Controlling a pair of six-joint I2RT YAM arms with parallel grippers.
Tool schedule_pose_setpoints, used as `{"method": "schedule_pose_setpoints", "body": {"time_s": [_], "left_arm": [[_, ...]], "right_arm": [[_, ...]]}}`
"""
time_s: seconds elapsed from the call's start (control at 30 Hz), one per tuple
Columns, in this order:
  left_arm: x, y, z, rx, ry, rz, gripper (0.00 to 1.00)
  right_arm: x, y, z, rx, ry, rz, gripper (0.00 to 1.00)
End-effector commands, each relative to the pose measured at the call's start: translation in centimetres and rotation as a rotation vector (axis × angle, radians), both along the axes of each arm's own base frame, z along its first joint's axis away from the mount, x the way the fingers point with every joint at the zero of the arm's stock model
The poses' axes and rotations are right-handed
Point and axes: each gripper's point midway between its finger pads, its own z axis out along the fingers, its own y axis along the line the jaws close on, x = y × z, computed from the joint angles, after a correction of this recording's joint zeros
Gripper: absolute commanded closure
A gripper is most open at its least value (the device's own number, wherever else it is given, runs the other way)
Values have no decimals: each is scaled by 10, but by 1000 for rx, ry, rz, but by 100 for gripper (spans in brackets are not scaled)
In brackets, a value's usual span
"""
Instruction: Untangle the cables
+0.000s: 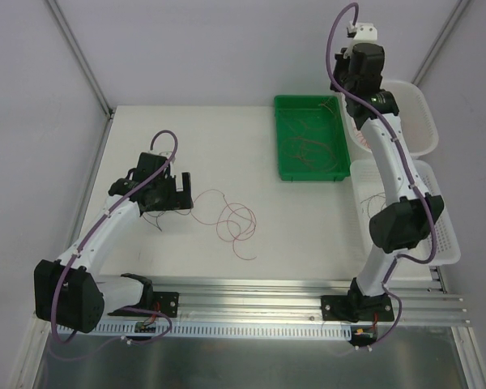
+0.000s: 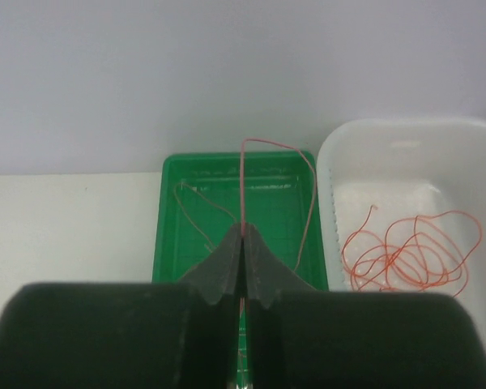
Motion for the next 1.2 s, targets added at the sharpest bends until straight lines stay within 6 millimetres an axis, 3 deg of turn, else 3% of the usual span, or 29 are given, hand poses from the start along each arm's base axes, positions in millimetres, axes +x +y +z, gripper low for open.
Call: {"method": "schedule_pose_setpoints", "body": {"time_s": [0.0,0.1,0.2,0.27,0.37,0.5,0.63,0.67,0.7,0.77,0.87,0.9,0.93,1.03,1.1,1.17], "left_arm": [[0,-2,-2,-7,9,-22,1],[0,-3,-2,-10,10,-25,1],[0,-2,-2,-8,9,-21,1],[0,-2,-2,-6,9,-21,1],[0,-2,-1,-3,5,-20,1],[1,0,0,1,-1,-15,1],[2,4,2,20,-18,-1,1],[2,5,3,24,-22,2,1],[2,7,3,33,-24,8,1],[4,15,5,63,-43,36,1],[6,25,11,105,-75,74,1],[6,28,12,119,-83,85,1],[7,33,13,138,-94,106,1],[8,51,13,212,-108,171,1],[9,63,11,260,-103,208,1],[8,72,10,277,-97,242,1]], "right_arm": [[19,11,-43,84,64,28,99],[30,16,-103,112,203,24,98],[31,22,-156,142,341,13,91],[25,23,-180,156,419,2,88],[15,35,-200,213,482,26,82],[-2,51,-201,232,520,98,72],[-25,56,-196,182,556,111,46],[-34,56,-180,183,532,119,43],[-43,55,-185,174,550,121,39],[-61,57,-160,175,505,144,29],[-89,62,-153,141,511,199,18],[-102,65,-137,149,488,226,13],[-116,69,-145,138,519,244,10],[-152,76,-137,129,509,298,1],[-175,82,-127,132,482,331,3],[-193,84,-142,130,511,342,3]]}}
